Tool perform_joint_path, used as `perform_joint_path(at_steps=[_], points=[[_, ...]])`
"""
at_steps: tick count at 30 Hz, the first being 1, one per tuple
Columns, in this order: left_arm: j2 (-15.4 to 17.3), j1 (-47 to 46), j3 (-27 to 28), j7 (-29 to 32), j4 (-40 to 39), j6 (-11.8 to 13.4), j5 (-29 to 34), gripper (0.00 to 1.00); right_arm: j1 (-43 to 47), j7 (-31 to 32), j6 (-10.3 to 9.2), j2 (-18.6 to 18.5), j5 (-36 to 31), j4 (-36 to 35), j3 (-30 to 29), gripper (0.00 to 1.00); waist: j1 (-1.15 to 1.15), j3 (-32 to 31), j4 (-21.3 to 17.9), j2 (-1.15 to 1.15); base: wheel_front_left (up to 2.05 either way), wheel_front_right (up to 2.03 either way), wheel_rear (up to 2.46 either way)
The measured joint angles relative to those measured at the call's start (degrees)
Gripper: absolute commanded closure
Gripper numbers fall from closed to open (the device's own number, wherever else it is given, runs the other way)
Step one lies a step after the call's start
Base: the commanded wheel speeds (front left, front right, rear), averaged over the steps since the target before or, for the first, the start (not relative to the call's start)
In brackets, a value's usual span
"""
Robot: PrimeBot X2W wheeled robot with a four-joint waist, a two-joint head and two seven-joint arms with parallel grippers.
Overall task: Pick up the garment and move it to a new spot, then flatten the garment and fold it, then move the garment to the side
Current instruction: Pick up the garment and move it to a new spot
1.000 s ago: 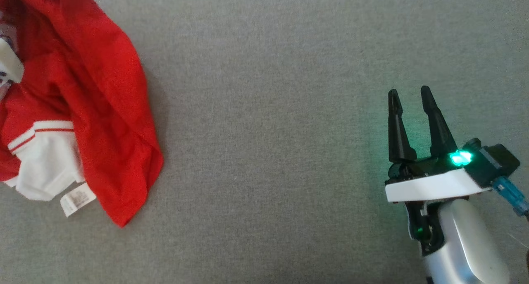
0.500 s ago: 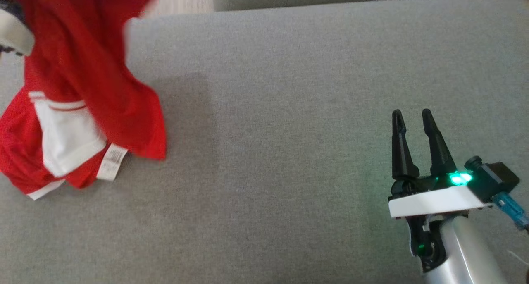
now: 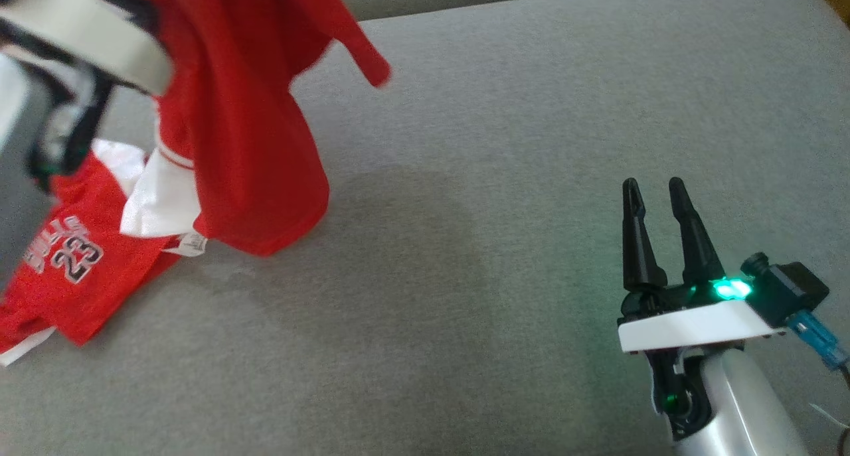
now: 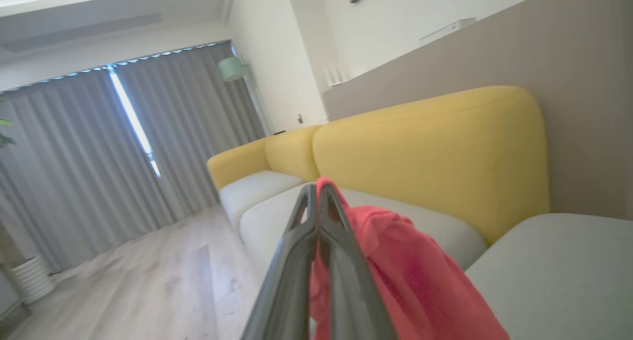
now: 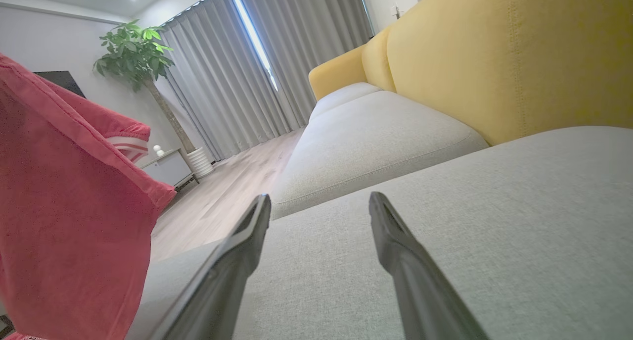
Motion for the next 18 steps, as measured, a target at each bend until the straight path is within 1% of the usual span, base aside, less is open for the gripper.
perform_joint_path(at_steps=[4, 7, 8, 11, 14, 18], points=[[-5.1, -1.1, -1.2, -0.5, -0.6, 0.5, 0.9, 1.0, -0.1, 0.0, 0.0, 0.0, 0.6, -0.1, 0.3, 0.0, 0.0, 0.5, -2.3, 0.0, 0.0, 0.0, 0.0], [-8.9, -4.0, -1.2, -1.9, -0.6, 1.0, 1.3, 1.0, -0.4, 0.0, 0.0, 0.0, 1.0, -0.4, 0.5, 0.0, 0.01, 0.9, -4.1, 0.0, 0.0, 0.0, 0.0], [-8.9, -4.0, -1.2, -1.9, -0.6, 1.0, 1.3, 1.0, -0.4, 0.0, 0.0, 0.0, 1.0, -0.4, 0.5, 0.0, 0.01, 0.9, -4.1, 0.0, 0.0, 0.0, 0.0], [-12.1, -7.5, -1.2, -3.3, -0.4, 1.5, 2.1, 1.0, -1.3, 0.0, 0.0, 0.0, 1.5, -0.7, 1.0, 0.0, 0.0, 1.5, -6.1, 0.0, 0.0, 0.0, 0.0], [-14.3, -9.6, -1.4, -5.3, 0.9, 1.9, 4.0, 1.0, -1.5, 0.0, 0.0, 0.0, 2.0, -1.2, 1.2, 0.0, 0.0, 2.2, -7.9, 0.0, 0.0, 0.0, 0.0], [-15.2, -9.4, -3.4, -8.0, 4.2, 2.3, 6.6, 1.0, -1.5, 0.0, 0.0, 0.0, 2.5, -1.6, 0.9, 0.0, 0.0, 3.4, -9.8, 0.0, 0.0, 0.0, 0.0]])
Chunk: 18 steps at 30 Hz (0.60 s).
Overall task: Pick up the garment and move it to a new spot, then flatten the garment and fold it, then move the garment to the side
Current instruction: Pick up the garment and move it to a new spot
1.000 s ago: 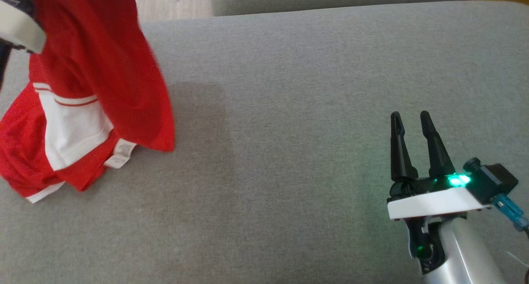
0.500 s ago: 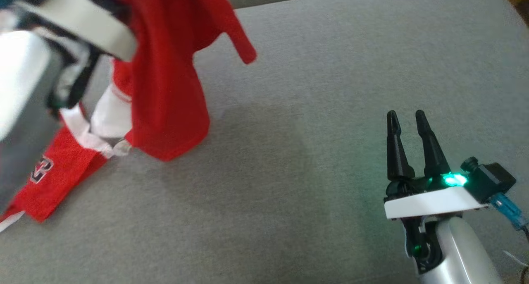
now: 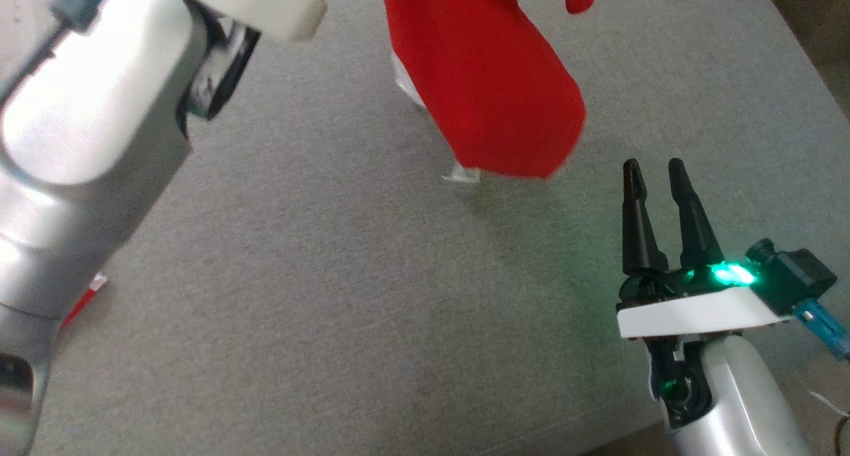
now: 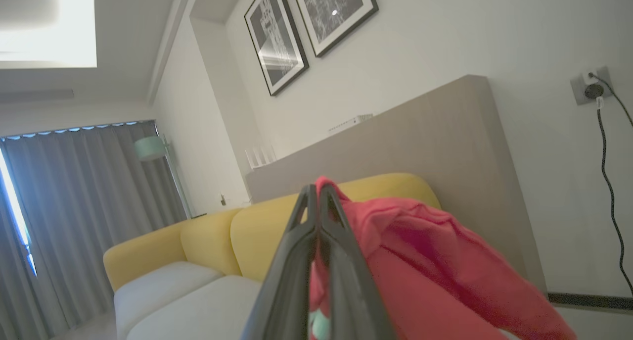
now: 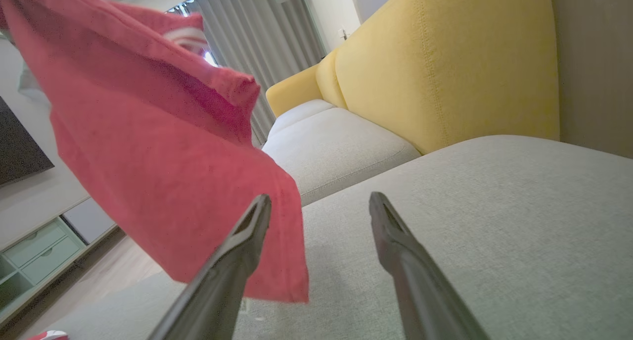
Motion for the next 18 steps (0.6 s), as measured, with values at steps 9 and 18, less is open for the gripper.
perform_joint_path(at_steps=[9, 18], points=[[2.4, 18.7, -10.3, -3.9, 5.1, -1.4, 2.3, 1.0, 0.0, 0.0, 0.0, 0.0, 0.0, -0.7, -2.3, 0.0, 0.0, 1.2, 0.0, 0.0, 0.0, 0.0, 0.0], [5.9, 34.7, -16.3, -2.2, 8.8, -1.0, 0.1, 0.0, 0.1, 0.0, 0.0, 0.0, -1.6, -0.5, -3.7, 0.0, 0.0, -0.3, 5.5, 0.0, 0.0, 0.0, 0.0]])
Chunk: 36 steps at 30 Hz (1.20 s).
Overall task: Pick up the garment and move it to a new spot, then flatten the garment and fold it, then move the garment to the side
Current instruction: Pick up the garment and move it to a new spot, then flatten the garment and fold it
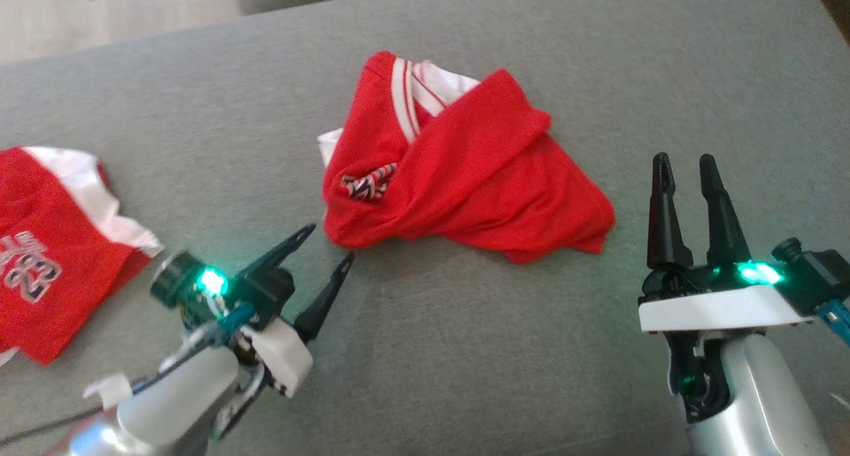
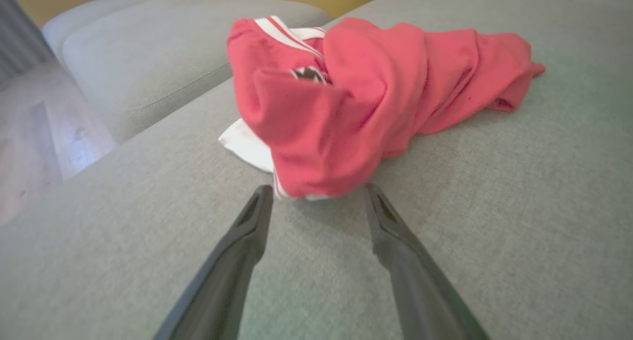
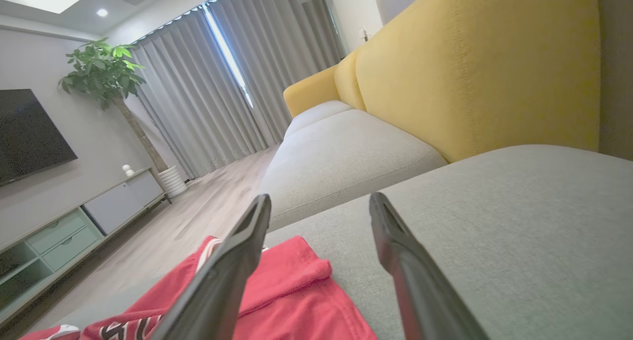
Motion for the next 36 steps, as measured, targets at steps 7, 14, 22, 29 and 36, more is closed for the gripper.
perform_joint_path(at_steps=[7, 14, 22, 29, 36], points=[[-2.5, 4.7, 7.2, -4.6, -1.2, 5.3, -5.6, 0.0, 0.5, 0.0, 0.0, 0.0, -3.2, 0.6, -1.4, 0.0, 0.0, -3.2, 5.2, 0.0, 0.0, 0.0, 0.0], [-3.2, 11.7, 22.9, -5.2, -11.1, 9.3, -2.4, 0.0, 1.9, 0.0, 0.0, 0.0, -6.4, 0.6, -2.8, 0.0, 0.0, -7.0, 9.6, 0.0, 0.0, 0.0, 0.0], [-9.9, 27.8, 36.5, -5.2, -17.1, 7.4, 4.9, 0.0, 6.6, 0.0, 0.0, 0.0, -6.5, 2.8, -2.8, 0.0, -0.01, -9.9, 12.3, 0.0, 0.0, 0.0, 0.0], [-15.2, 30.6, 42.7, -5.2, -16.2, 1.6, 10.7, 0.0, 5.4, 0.0, 0.0, 0.1, -9.1, 7.0, -6.5, 0.0, 0.0, -8.9, 13.5, 0.0, 0.0, 0.0, 0.0], [-19.1, 29.3, 45.6, -5.2, -14.4, -3.4, 13.9, 0.0, -5.2, 1.9, 0.0, 0.1, -10.5, 17.5, -11.8, 0.0, 0.01, -5.5, 15.6, 0.0, 0.0, 0.0, 0.0]])
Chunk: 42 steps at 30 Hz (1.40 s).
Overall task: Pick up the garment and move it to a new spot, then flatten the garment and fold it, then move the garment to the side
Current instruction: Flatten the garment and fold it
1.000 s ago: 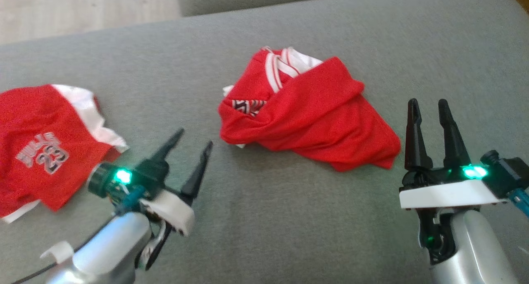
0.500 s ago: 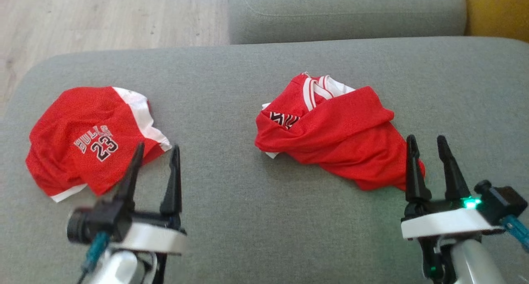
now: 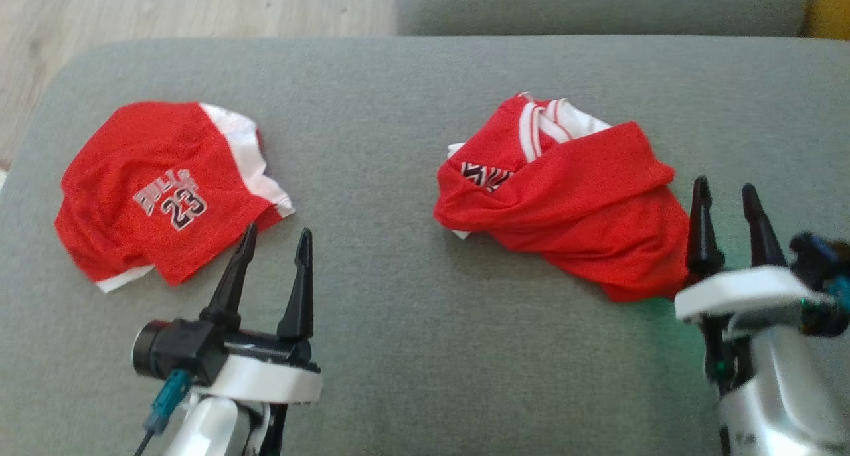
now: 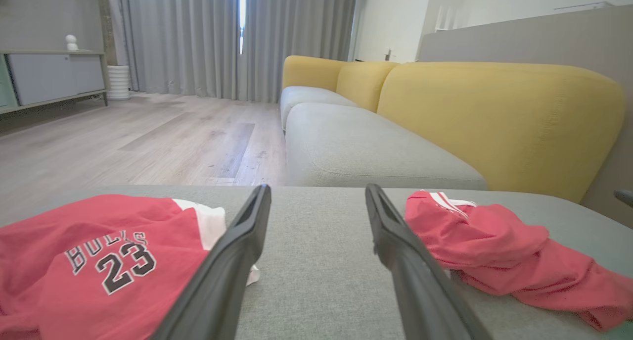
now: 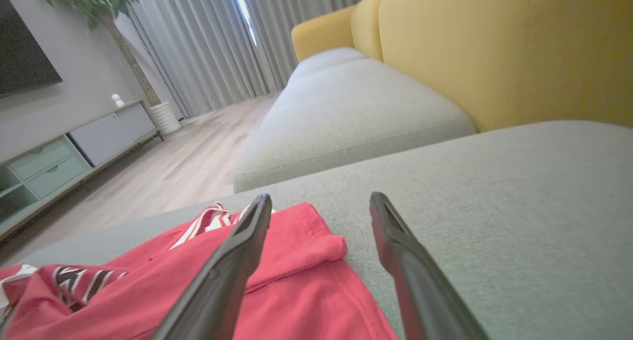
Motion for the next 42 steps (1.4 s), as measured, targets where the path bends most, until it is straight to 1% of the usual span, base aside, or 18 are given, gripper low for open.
perform_joint_path(at_steps=[4, 8, 11, 16, 17, 18, 19, 24, 28, 30, 36, 39, 42], points=[[-2.2, -1.3, 2.0, 0.0, 1.1, -2.0, 1.2, 0.0, -6.4, 4.7, 0.0, 0.0, 0.0, 7.2, -2.9, 0.0, 0.0, 1.6, 2.0, 0.0, 0.0, 0.0, 0.0], [-4.0, -1.4, 3.3, 0.0, 2.3, -4.1, 2.8, 0.0, -10.8, 9.0, 0.0, 0.0, 1.1, 15.2, -6.6, 0.0, 0.0, 3.0, 3.9, 0.0, 0.0, 0.0, 0.0], [-5.1, -1.6, 4.5, 0.0, 2.9, -5.1, 3.8, 0.0, -13.3, 9.5, 0.0, -0.1, 1.6, 19.7, -8.5, 0.0, 0.0, 3.8, 5.1, 0.0, 0.0, 0.0, 0.0], [-6.3, -2.0, 6.2, 0.0, 3.4, -6.4, 5.2, 0.0, -17.8, 9.5, 0.0, -0.1, 3.2, 25.5, -9.5, 0.0, 0.0, 5.2, 6.3, 0.0, 0.0, 0.0, 0.0], [-6.5, -2.0, 6.5, 0.0, 3.6, -6.6, 5.4, 0.0, -18.5, 9.4, 0.0, -0.1, 3.2, 26.6, -9.5, 0.22, 0.0, 5.4, 6.4, 0.0, 0.0, 0.0, 0.0], [-6.6, -2.0, 6.5, 0.0, 3.7, -6.6, 5.7, 0.0, -19.1, 9.0, 0.0, -0.1, 3.2, 27.5, -9.5, 0.79, 0.0, 5.6, 6.5, 0.0, 0.0, 0.0, 0.0], [-6.7, -2.0, 6.6, 0.0, 3.9, -7.0, 5.8, 0.0, -19.6, 8.2, 0.0, -0.2, 3.2, 28.0, -9.3, 1.0, 0.0, 5.7, 6.5, 0.0, 0.0, 0.0, 0.0], [-7.5, -2.0, 7.9, 0.0, 4.7, -7.6, 6.6, 0.0, -22.4, 3.1, 0.0, -0.2, 3.0, 29.2, -7.6, 1.0, 0.0, 5.0, 5.8, 0.0, 0.0, 0.0, 0.0], [-8.0, -2.0, 8.5, 0.0, 4.9, -7.8, 6.6, 0.0, -26.9, 2.9, 0.0, -0.4, 0.9, 28.8, -7.5, 1.0, -0.01, 3.5, 5.1, 0.0, 0.0, 0.0, 0.0], [-8.1, -2.0, 8.6, 0.0, 5.0, -8.1, 6.6, 0.0, -30.3, 3.5, 0.0, -1.4, -0.1, 27.8, -7.1, 1.0, -0.01, 2.6, 4.8, 0.0, 0.0, 0.0, 0.0], [-8.3, -1.6, 10.3, 0.0, 5.1, -8.1, 6.4, 0.0, -40.9, 4.2, 0.0, -5.8, -3.7, 23.1, -6.0, 1.0, -0.01, 0.0, 4.1, 0.0, 0.0, 0.0, 0.0], [-8.3, -0.5, 10.8, 0.0, 5.4, -8.1, 6.0, 0.0, -41.2, 4.4, 0.0, -6.8, -4.7, 20.9, -7.7, 1.0, -0.02, -0.8, 3.6, 0.0, 0.0, 0.0, 0.0], [-8.4, 0.4, 11.6, 0.0, 5.9, -8.1, 6.0, 0.0, -39.2, 4.4, 0.0, -7.3, -6.3, 19.3, -10.1, 1.0, -0.01, -1.3, 3.0, 0.0, 0.0, 0.0, 0.0]])
